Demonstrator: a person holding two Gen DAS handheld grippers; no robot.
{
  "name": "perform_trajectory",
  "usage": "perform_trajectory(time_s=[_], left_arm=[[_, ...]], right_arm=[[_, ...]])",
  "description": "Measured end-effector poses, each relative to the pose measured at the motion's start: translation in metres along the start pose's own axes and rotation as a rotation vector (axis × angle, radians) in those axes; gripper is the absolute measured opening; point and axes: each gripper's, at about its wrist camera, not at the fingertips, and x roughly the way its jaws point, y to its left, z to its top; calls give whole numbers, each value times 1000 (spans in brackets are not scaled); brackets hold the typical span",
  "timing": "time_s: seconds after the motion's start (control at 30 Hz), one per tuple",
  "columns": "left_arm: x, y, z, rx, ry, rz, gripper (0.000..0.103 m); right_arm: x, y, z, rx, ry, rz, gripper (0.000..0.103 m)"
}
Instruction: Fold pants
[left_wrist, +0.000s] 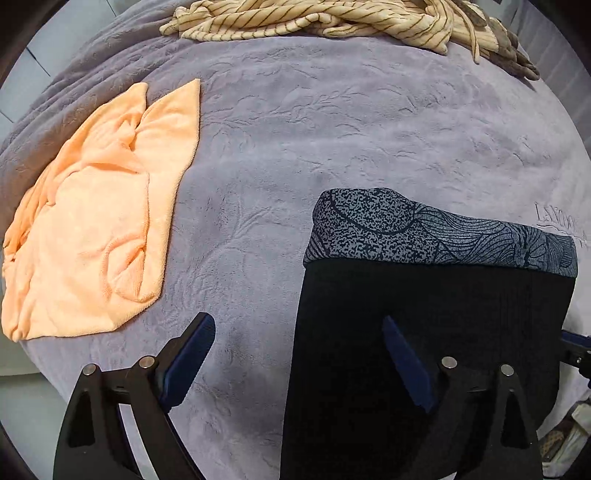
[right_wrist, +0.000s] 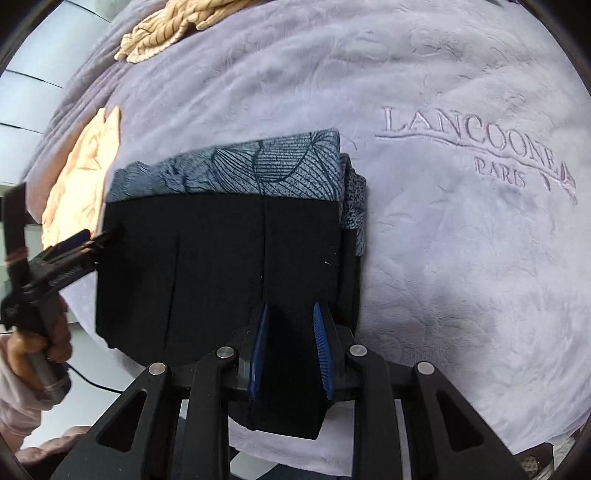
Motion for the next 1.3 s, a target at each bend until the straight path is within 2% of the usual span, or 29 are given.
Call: perform_trajectory(time_s=[0.1, 0.33, 0.47, 0.7, 0.8, 1.03, 1.3], left_arm=[[-4, -4, -2, 20, 8, 12, 92], [-22, -9, -9, 35, 7, -39, 92], [-28, -12, -11, 57, 1, -70, 92], [-29, -29, -15, 156, 16, -99, 92], [-32, -34, -17, 178, 17, -115, 103], [-45, -41, -26, 172, 0, -108, 103], [-64, -59, -40, 135, -27, -53, 103]], right_arm=[[-5, -10, -2, 38, -2, 33, 28], [-17, -10, -18, 105, -22, 42, 29], [-19, 3, -24, 149, -43, 43, 52], [-27, 14, -34, 216, -78, 26, 74], [-29, 16, -38, 239, -93, 30, 80], [-31, 25, -43, 231, -108, 12, 86], [-38, 31, -45, 160, -89, -19, 87]])
